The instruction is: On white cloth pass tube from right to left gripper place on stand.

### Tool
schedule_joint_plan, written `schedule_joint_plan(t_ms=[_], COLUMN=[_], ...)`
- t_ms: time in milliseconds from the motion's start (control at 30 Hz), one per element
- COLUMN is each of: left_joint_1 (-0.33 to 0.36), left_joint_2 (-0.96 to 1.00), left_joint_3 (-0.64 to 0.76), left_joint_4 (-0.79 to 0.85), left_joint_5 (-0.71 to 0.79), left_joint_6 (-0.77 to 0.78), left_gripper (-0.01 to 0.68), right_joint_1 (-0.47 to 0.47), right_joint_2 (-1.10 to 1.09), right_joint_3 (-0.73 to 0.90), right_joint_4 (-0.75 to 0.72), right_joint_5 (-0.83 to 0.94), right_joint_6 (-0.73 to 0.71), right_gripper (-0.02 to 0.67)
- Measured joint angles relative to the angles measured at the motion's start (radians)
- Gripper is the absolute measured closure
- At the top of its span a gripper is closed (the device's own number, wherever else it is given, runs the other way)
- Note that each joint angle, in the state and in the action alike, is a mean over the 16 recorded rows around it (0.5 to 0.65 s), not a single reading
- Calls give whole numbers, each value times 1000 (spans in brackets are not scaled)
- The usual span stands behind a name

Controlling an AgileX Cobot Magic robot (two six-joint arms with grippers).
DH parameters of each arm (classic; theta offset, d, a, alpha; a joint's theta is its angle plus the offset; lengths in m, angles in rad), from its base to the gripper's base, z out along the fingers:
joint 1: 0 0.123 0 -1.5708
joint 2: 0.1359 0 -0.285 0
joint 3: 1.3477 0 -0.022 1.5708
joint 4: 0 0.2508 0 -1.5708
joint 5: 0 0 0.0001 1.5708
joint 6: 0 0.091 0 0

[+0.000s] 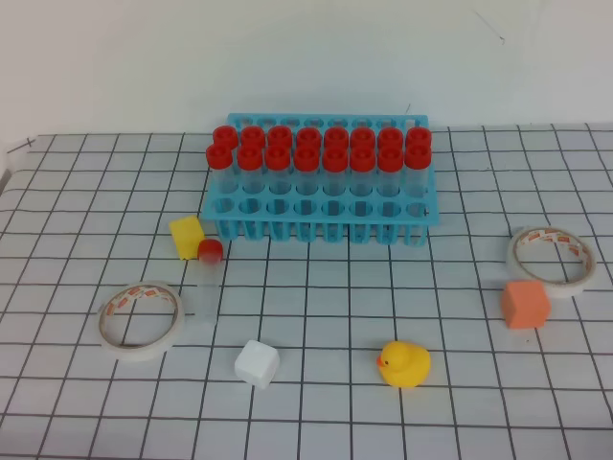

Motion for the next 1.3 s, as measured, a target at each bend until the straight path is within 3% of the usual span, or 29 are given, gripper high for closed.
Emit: schedule_joint_plan(t_ms=[1000, 1300], left_joint_1=[0, 0], left_joint_2=[0, 0], left_joint_3=[0, 1], left_joint_4=[1, 12], left_joint_5=[-8, -197], left_joint_6=[0, 0], left_gripper=[674, 674], right_joint_1=[0, 0], right_joint_2=[0, 0], right_joint_3=[2, 8], right_joint_4=[0, 0], right_joint_5=[-15, -259], right_joint_6=[0, 0], right_gripper=[650, 650])
